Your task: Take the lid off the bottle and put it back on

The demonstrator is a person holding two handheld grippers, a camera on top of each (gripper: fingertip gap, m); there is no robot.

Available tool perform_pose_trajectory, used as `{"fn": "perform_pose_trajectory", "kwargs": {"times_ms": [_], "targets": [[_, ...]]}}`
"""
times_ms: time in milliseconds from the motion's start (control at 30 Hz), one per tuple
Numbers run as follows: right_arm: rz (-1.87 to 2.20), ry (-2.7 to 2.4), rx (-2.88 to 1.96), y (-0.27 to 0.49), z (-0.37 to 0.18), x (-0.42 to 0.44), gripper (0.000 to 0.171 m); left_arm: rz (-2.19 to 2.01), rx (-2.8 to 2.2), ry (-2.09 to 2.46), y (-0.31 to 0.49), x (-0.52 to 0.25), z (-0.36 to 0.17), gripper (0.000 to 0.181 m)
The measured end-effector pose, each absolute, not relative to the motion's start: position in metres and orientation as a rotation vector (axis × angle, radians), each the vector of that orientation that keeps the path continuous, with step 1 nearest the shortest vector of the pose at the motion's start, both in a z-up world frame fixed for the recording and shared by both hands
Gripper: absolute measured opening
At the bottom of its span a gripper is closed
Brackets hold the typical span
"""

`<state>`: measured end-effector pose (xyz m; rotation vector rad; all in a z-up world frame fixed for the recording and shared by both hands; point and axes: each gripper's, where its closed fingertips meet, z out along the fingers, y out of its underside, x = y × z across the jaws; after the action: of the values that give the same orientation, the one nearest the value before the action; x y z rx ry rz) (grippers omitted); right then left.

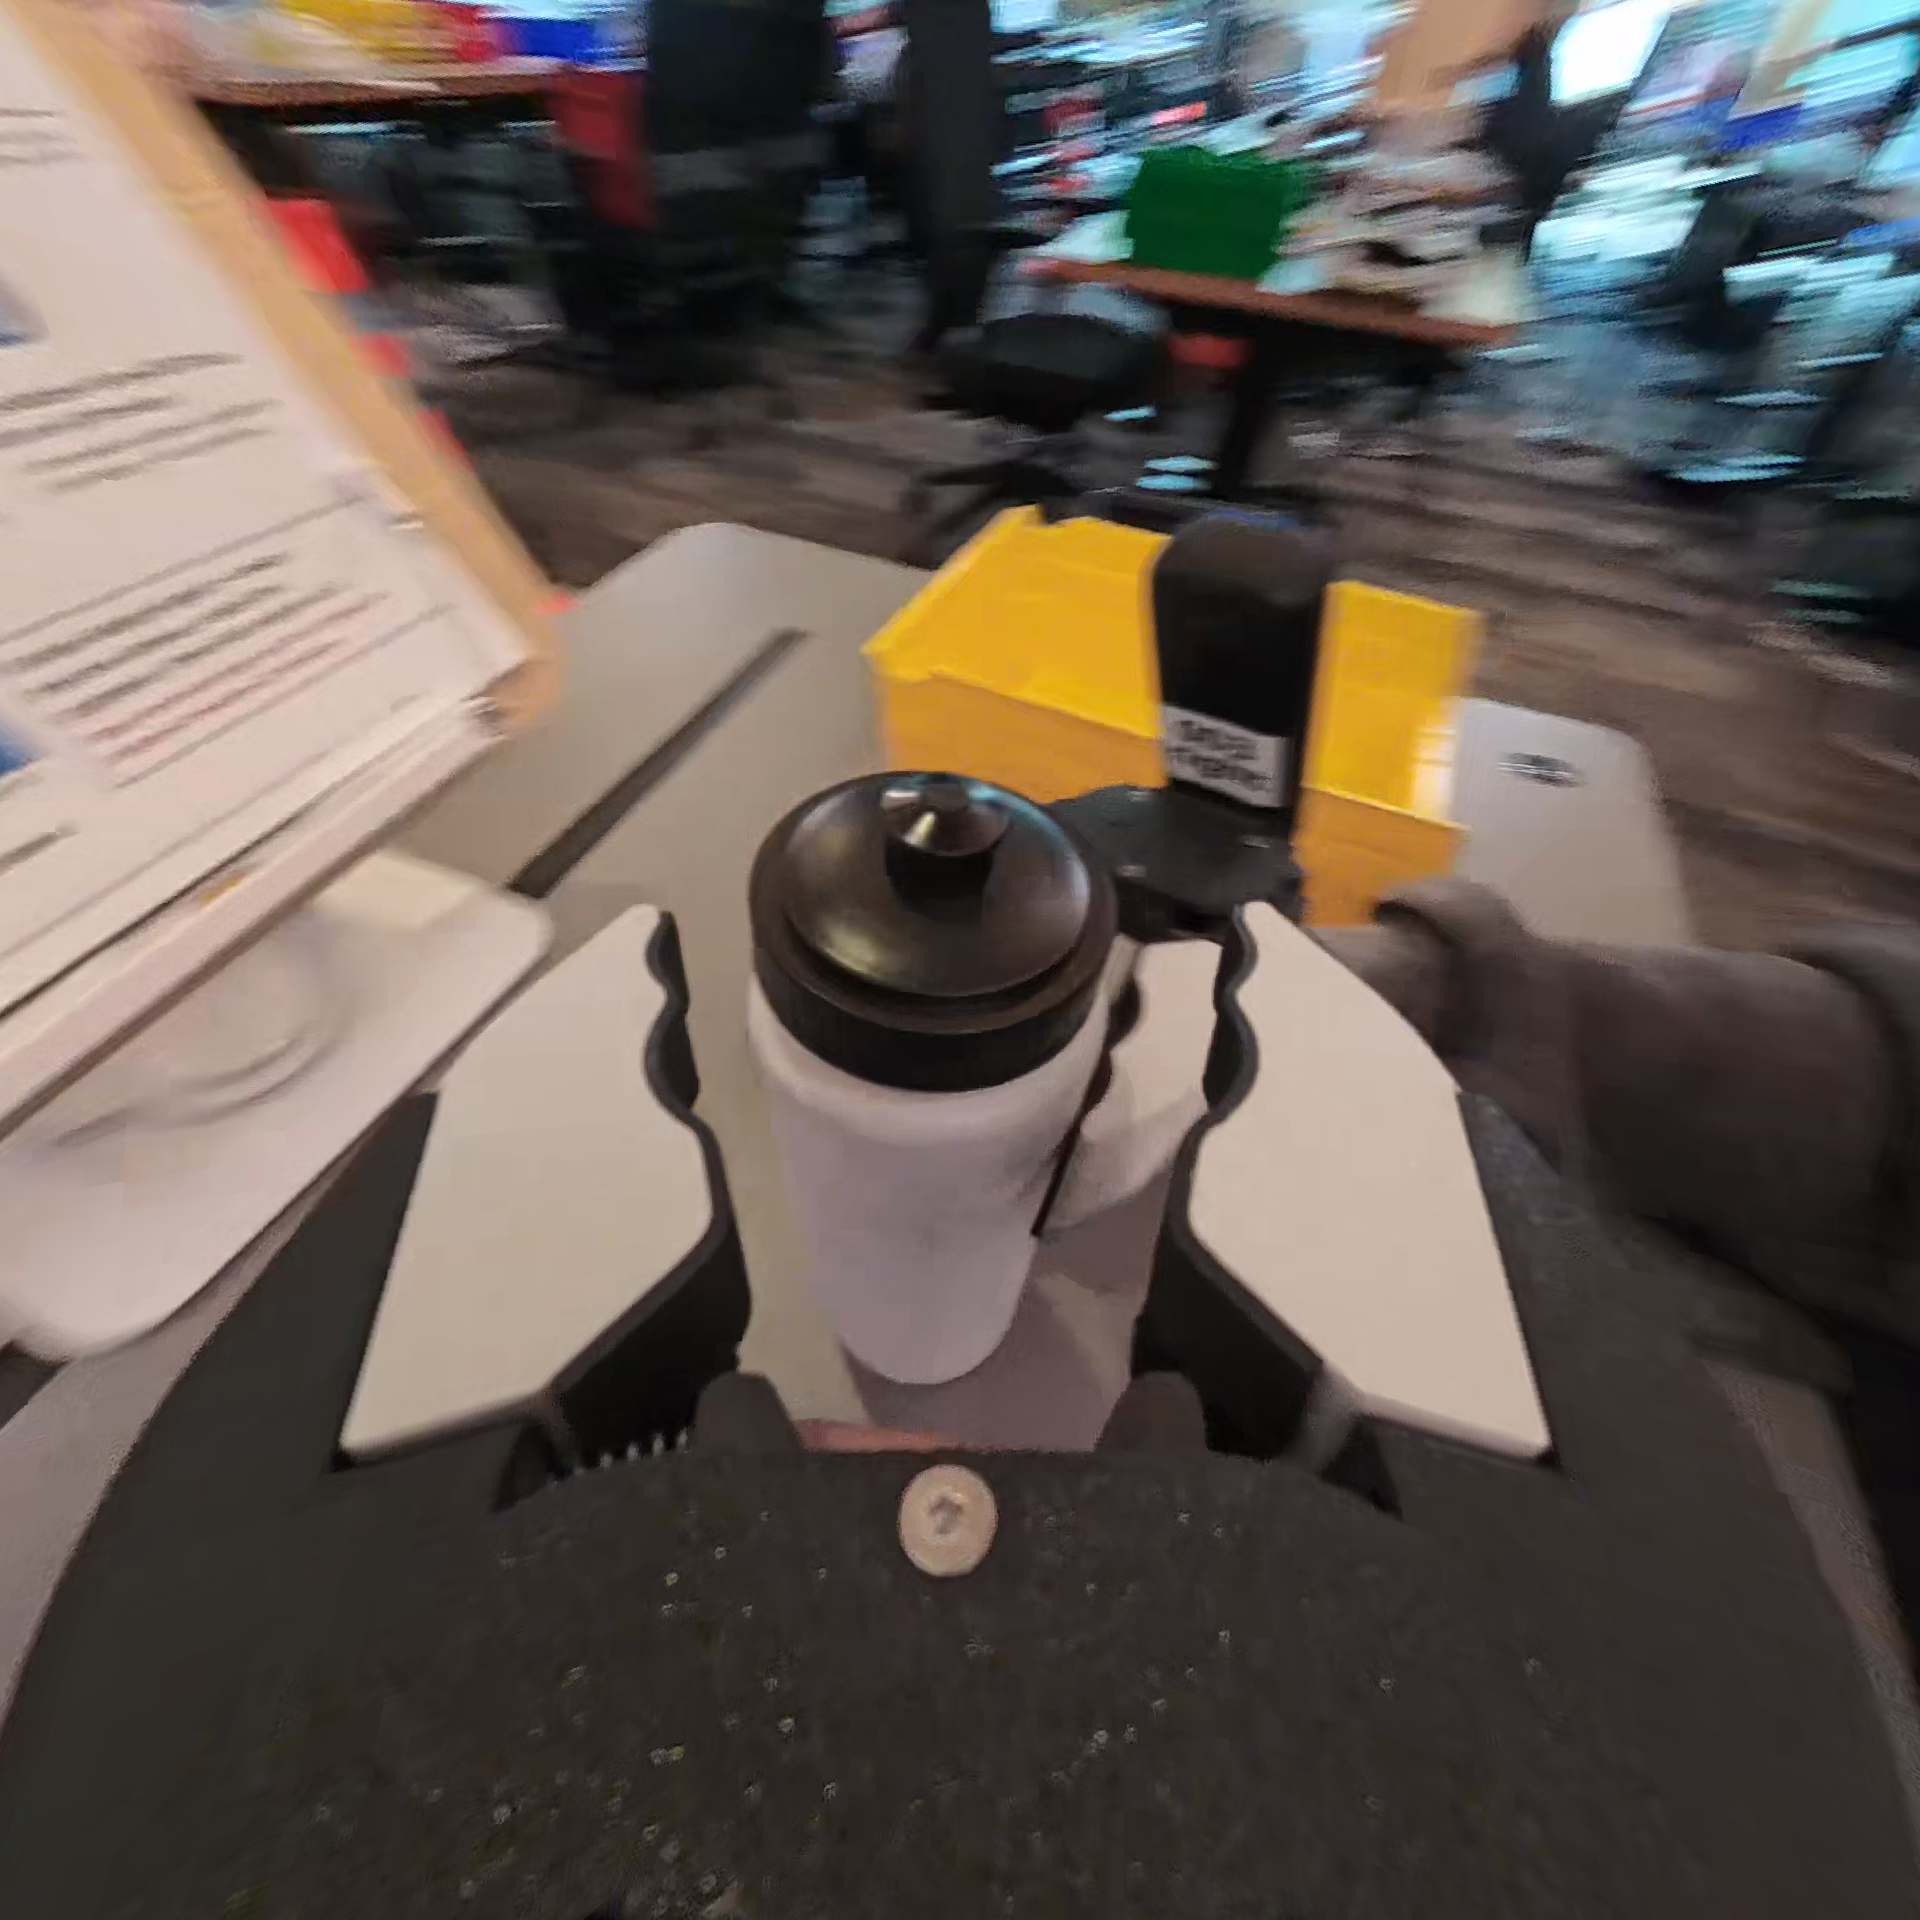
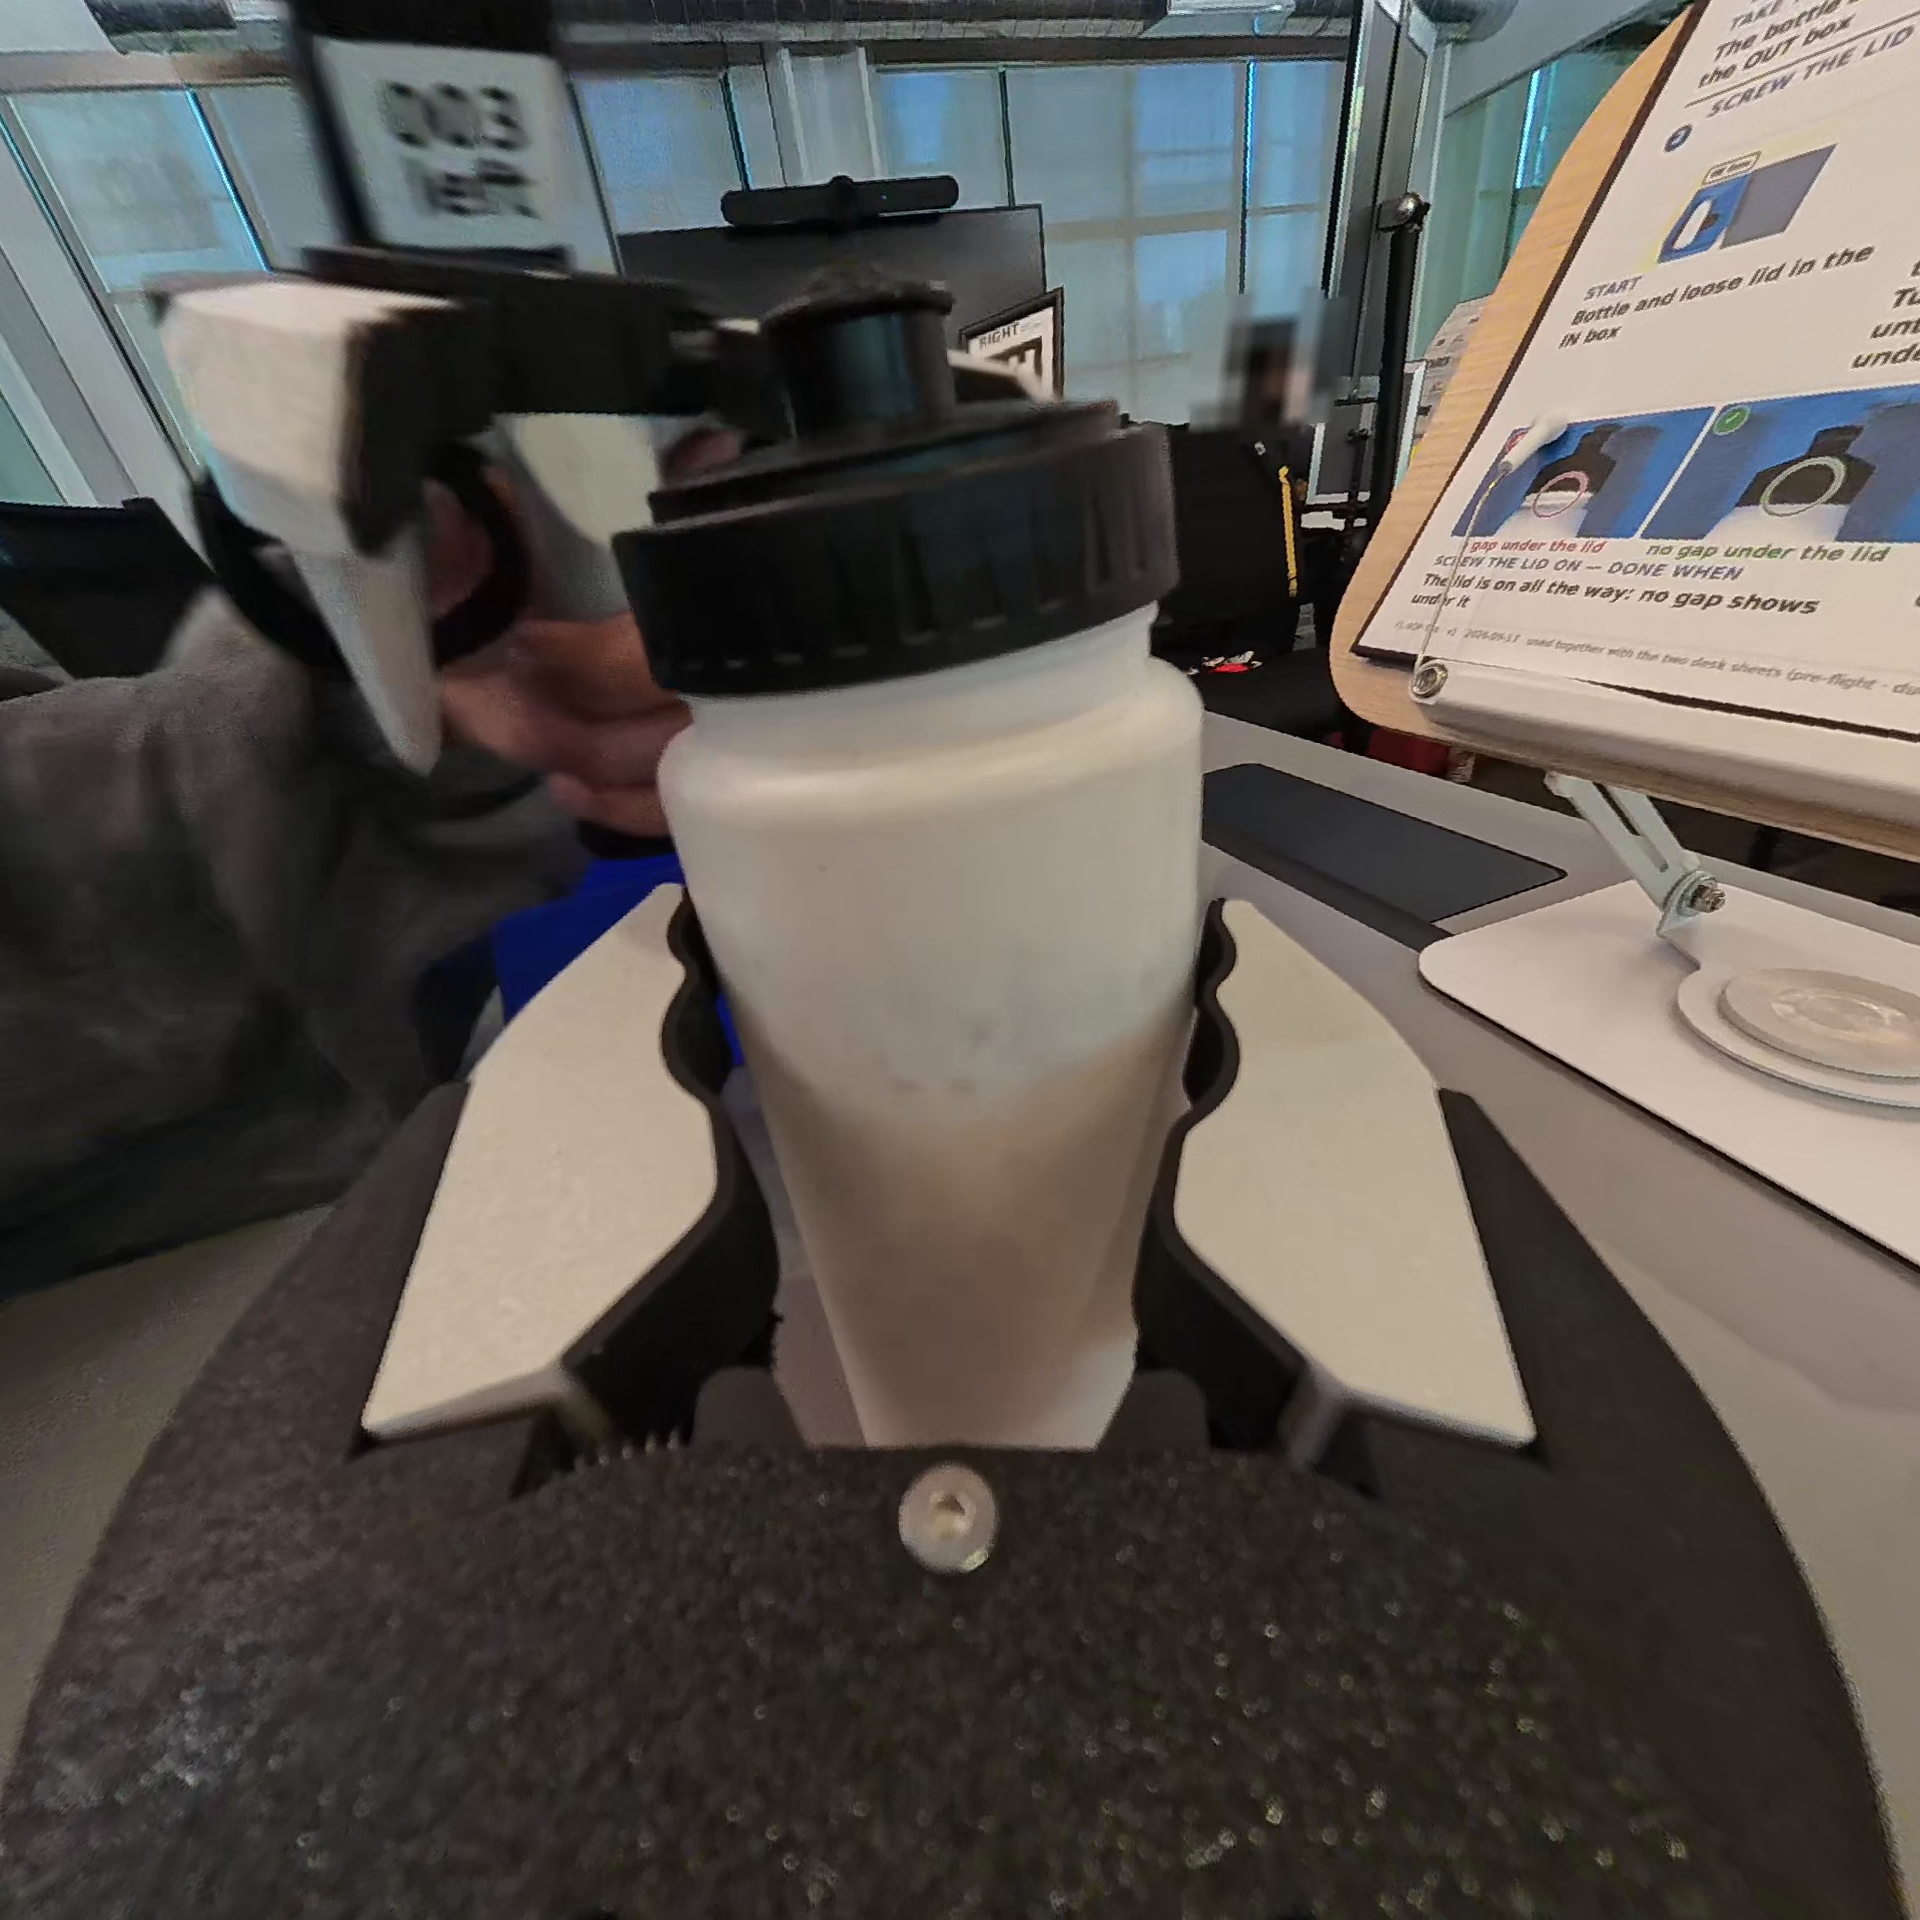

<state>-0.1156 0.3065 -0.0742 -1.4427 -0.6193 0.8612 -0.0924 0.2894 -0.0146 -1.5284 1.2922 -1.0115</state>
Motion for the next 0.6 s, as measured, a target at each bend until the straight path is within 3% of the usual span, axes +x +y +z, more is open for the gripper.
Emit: {"fn": "perform_pose_trajectory", "kwargs": {"times_ms": [100,300,333,600], "targets": [[0.847,-0.607,-1.446,0.307,-0.074,-0.116,0.087,-0.72,-1.626,1.03,0.299,-0.094,-0.012,0.092],[0.823,-0.594,-1.458,0.306,-0.075,-0.118,0.087,-0.609,-1.707,0.83,0.295,-0.083,-0.018,0.085],[0.819,-0.593,-1.459,0.305,-0.075,-0.118,0.087,-0.576,-1.708,0.814,0.299,-0.085,-0.017,0.073],[0.777,-0.606,-1.468,0.303,-0.076,-0.113,0.086,-0.631,-1.678,1.119,0.292,-0.08,-0.02,0.072]]}}
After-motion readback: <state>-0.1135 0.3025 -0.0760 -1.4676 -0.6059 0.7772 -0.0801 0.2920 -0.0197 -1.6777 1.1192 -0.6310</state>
